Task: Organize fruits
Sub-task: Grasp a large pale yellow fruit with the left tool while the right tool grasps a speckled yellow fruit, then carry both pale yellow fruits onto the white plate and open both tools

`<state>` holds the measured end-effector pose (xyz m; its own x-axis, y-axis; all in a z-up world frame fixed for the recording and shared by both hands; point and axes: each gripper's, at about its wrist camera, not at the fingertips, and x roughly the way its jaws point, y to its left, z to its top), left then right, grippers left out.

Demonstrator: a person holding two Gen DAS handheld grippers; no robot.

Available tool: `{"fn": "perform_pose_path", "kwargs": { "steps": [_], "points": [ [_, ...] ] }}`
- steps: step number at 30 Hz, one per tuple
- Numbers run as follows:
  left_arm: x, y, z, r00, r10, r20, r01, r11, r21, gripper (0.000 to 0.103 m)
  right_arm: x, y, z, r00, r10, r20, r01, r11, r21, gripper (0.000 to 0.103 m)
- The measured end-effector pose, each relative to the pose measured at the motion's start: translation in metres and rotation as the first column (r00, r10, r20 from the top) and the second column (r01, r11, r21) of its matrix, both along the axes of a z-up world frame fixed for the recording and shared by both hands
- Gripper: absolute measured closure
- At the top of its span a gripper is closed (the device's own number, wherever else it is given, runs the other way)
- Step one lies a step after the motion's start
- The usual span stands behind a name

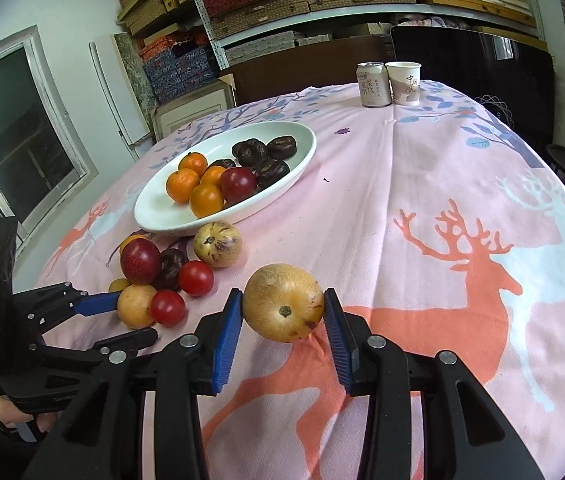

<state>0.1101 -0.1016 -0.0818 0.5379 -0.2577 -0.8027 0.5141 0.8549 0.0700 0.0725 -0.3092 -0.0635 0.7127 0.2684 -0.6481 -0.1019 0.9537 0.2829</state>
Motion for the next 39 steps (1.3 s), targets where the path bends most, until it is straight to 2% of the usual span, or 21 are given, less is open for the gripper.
{"fn": "perform_pose_path", "kwargs": {
  "steps": [5,6,7,18,24,33,39],
  "points": [
    [0.008,0.000,0.000,1.000,0.027,-0.008,-0.027,1.000,0.004,0.050,-0.001,0.001,0.001,1.000,0.010,0.005,-0.010,1.000,0.003,0.062],
    [0.009,0.001,0.000,1.000,0.024,-0.014,-0.024,1.000,-0.003,0.060,-0.001,0.001,0.001,1.000,0.009,0.006,-0.009,1.000,0.005,0.062],
    [0.009,0.002,0.000,1.000,0.021,-0.019,-0.022,1.000,-0.014,0.060,-0.001,0.001,0.001,1.000,0.009,0.005,-0.009,1.000,0.006,0.062],
    [-0.016,0.020,0.020,0.998,0.028,0.050,-0.025,0.998,-0.064,0.061,-0.002,0.000,0.001,1.000,0.004,0.011,-0.005,1.000,0.017,0.062],
    [-0.025,0.044,0.036,0.994,0.068,0.090,-0.058,0.992,-0.109,0.061,-0.004,0.001,0.002,1.000,-0.001,0.018,0.001,1.000,0.010,0.062],
    [-0.023,0.078,0.046,0.987,0.126,0.099,-0.110,0.982,-0.151,0.061,-0.005,0.008,0.005,1.000,-0.011,0.022,0.012,0.999,-0.041,0.062],
    [-0.014,0.087,0.052,0.988,0.129,0.090,-0.112,0.978,-0.178,0.060,-0.003,0.011,0.011,1.000,-0.002,0.019,0.003,0.999,-0.040,0.062]
  ]
}}
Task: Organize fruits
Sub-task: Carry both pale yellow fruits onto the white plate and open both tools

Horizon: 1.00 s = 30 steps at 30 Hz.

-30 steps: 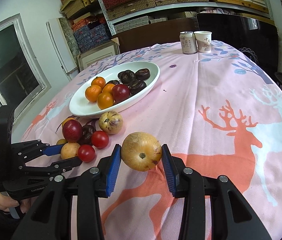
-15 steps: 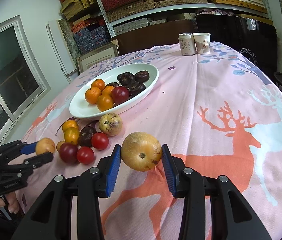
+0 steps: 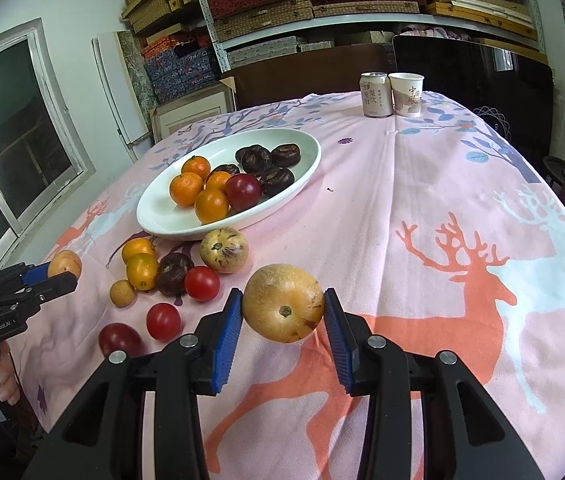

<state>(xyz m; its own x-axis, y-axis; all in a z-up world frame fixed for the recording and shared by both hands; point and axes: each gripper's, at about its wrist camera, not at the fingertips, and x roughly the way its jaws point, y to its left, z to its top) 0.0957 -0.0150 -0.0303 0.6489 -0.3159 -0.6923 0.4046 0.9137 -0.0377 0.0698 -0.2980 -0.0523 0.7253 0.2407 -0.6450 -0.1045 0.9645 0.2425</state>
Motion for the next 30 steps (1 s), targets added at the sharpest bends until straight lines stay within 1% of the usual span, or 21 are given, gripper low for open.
{"fn": "perform_pose_path", "kwargs": {
  "steps": [3,5,7,11,14,17,19,23,24,25,26,27,30],
  "points": [
    [0.012,0.000,0.008,1.000,-0.007,0.003,0.007,1.000,-0.004,0.060,0.004,0.005,0.013,1.000,0.025,0.011,-0.025,1.000,0.001,0.062],
    [0.023,-0.002,0.016,1.000,-0.018,0.006,0.018,1.000,-0.007,0.060,0.011,0.010,0.029,0.998,0.047,0.032,-0.046,0.999,-0.013,0.062],
    [0.038,-0.007,0.026,1.000,-0.021,0.023,0.021,1.000,0.006,0.060,0.025,0.015,0.048,0.997,0.059,0.055,-0.057,0.998,-0.028,0.062],
    [0.076,-0.014,0.039,1.000,-0.021,0.022,0.021,1.000,0.018,0.060,0.063,0.024,0.087,0.992,0.077,0.097,-0.072,0.996,-0.060,0.062],
    [0.112,-0.014,0.035,1.000,0.001,-0.010,-0.001,0.999,0.037,0.060,0.104,0.032,0.103,0.991,0.091,0.094,-0.084,0.994,-0.074,0.062],
    [0.146,-0.017,0.021,0.999,0.018,-0.045,-0.015,0.998,0.063,0.060,0.145,0.049,0.101,0.991,0.123,0.059,-0.118,0.990,-0.084,0.062],
    [0.164,-0.020,0.011,0.997,0.027,-0.067,-0.022,0.997,0.068,0.060,0.174,0.061,0.089,0.991,0.133,0.023,-0.130,0.987,-0.097,0.062],
    [0.186,-0.024,-0.005,0.993,0.039,-0.109,-0.032,0.997,0.067,0.060,0.210,0.076,0.062,0.989,0.143,-0.043,-0.147,0.984,-0.101,0.061],
    [0.189,-0.025,-0.009,0.992,0.044,-0.115,-0.036,0.997,0.073,0.054,0.216,0.078,0.055,0.988,0.145,-0.055,-0.150,0.984,-0.094,0.061],
    [0.191,-0.025,-0.011,0.992,0.055,-0.114,-0.046,0.996,0.077,0.047,0.220,0.080,0.049,0.988,0.144,-0.062,-0.150,0.985,-0.091,0.059],
    [0.191,-0.023,-0.011,0.992,0.065,-0.106,-0.057,0.996,0.073,0.034,0.223,0.082,0.046,0.988,0.142,-0.065,-0.147,0.985,-0.094,0.050],
    [0.189,-0.021,-0.009,0.993,0.074,-0.092,-0.069,0.996,0.062,0.028,0.224,0.083,0.043,0.989,0.136,-0.063,-0.142,0.985,-0.095,0.046],
    [0.184,-0.016,0.000,0.994,0.085,-0.067,-0.082,0.996,0.043,0.026,0.222,0.083,0.043,0.990,0.129,-0.048,-0.133,0.987,-0.090,0.044]
  ]
}}
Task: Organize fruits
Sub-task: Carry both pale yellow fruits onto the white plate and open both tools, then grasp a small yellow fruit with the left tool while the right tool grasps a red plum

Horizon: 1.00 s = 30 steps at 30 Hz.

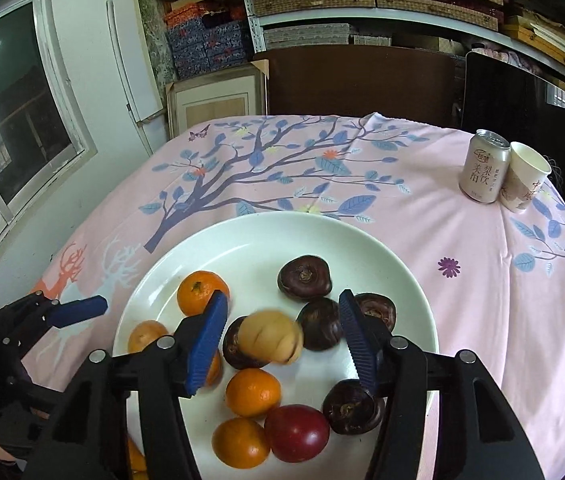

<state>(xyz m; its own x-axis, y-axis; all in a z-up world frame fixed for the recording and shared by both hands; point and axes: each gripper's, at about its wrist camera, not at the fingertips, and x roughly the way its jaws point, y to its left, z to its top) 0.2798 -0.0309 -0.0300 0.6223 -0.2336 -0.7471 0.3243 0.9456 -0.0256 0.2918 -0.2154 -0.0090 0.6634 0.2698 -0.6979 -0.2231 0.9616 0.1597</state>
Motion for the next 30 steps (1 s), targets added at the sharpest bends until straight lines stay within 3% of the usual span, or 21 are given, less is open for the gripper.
{"fn": "perform_pose_path", "kwargs": {
  "steps": [5,9,11,18,22,30],
  "points": [
    [-0.027,0.002,0.019,0.998,-0.009,0.056,0.009,1.000,-0.003,0.026,-0.024,-0.009,0.015,0.999,-0.013,0.032,0.013,1.000,0.009,0.044],
    [-0.072,0.008,0.028,0.992,-0.027,0.120,0.026,1.000,0.005,0.012,-0.076,-0.016,0.027,0.998,0.004,0.068,-0.005,1.000,0.015,0.042],
    [-0.093,0.013,0.028,0.990,-0.031,0.135,0.030,1.000,0.008,0.012,-0.105,-0.016,0.026,0.997,0.016,0.074,-0.017,1.000,0.004,0.034],
    [-0.140,0.038,0.005,0.996,0.003,0.084,-0.001,1.000,-0.028,0.006,-0.207,0.026,-0.022,0.990,0.142,0.029,-0.139,0.988,-0.067,0.033],
    [-0.151,0.050,-0.010,0.999,0.030,0.041,-0.029,0.999,-0.035,0.006,-0.222,0.053,-0.036,0.984,0.175,0.028,-0.170,0.977,-0.125,0.033],
    [-0.161,0.058,-0.020,0.999,0.043,0.018,-0.043,0.999,-0.010,0.006,-0.210,0.075,-0.048,0.985,0.172,-0.002,-0.169,0.969,-0.178,0.037]
  ]
}}
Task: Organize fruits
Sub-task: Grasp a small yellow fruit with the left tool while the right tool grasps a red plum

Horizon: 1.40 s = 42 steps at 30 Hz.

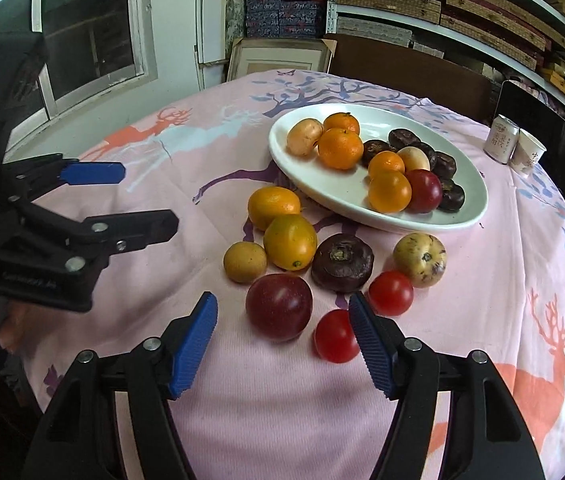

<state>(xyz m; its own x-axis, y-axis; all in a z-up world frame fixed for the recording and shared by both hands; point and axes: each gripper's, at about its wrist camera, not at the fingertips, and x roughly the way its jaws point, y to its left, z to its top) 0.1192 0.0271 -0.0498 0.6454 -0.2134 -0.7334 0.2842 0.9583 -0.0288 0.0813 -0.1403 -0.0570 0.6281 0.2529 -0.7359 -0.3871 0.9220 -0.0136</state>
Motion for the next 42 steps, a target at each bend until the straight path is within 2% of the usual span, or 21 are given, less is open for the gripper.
{"fn": "perform_pose_path", "kwargs": {
  "steps": [6,8,10,13,21,26,29,32,37,41,42],
  "points": [
    [0.000,0.002,0.001,1.000,0.009,0.004,-0.009,1.000,0.006,0.006,0.003,0.014,-0.005,1.000,0.016,0.011,-0.015,0.998,-0.067,0.053],
    [0.000,0.001,0.001,1.000,0.005,0.006,-0.005,1.000,0.010,0.006,0.004,0.014,-0.006,1.000,0.014,0.015,-0.013,0.996,-0.085,0.065],
    [0.000,-0.001,0.002,1.000,0.001,0.012,-0.001,1.000,0.025,0.006,0.004,0.014,-0.006,1.000,0.021,0.011,-0.020,0.997,-0.080,0.065],
    [-0.002,-0.003,0.004,1.000,0.000,0.026,-0.001,0.999,0.046,0.006,0.002,0.020,-0.006,0.999,0.040,0.027,-0.036,0.991,-0.127,0.065],
    [-0.003,0.002,0.006,1.000,0.011,0.026,-0.012,0.999,0.040,0.006,0.010,0.027,-0.010,0.998,0.060,0.003,-0.059,0.985,-0.165,0.064],
    [-0.002,-0.003,0.003,1.000,-0.017,0.013,0.017,0.999,0.040,0.006,-0.001,0.007,0.007,0.998,0.008,0.058,-0.005,0.998,-0.066,0.065],
    [-0.002,-0.018,-0.002,0.998,-0.067,0.004,0.067,0.996,0.067,0.006,-0.017,-0.020,0.028,0.996,-0.024,0.086,0.018,0.998,0.068,0.065],
    [-0.002,-0.041,-0.009,0.993,-0.116,-0.003,0.116,0.987,0.113,0.006,-0.034,-0.048,0.039,0.993,-0.057,0.102,0.042,0.989,0.144,0.065],
    [0.004,-0.072,-0.018,0.989,-0.149,-0.005,0.147,0.972,0.185,0.006,-0.053,-0.075,0.036,0.992,-0.098,0.080,0.082,0.979,0.184,0.065],
    [0.015,-0.081,-0.024,0.991,-0.130,-0.030,0.134,0.970,0.204,0.006,-0.062,-0.088,0.032,0.991,-0.115,0.073,0.098,0.974,0.207,0.065],
    [0.016,-0.082,-0.024,0.991,-0.130,-0.033,0.134,0.969,0.205,0.011,-0.063,-0.090,0.031,0.991,-0.117,0.071,0.100,0.973,0.211,0.065]
  ]
}}
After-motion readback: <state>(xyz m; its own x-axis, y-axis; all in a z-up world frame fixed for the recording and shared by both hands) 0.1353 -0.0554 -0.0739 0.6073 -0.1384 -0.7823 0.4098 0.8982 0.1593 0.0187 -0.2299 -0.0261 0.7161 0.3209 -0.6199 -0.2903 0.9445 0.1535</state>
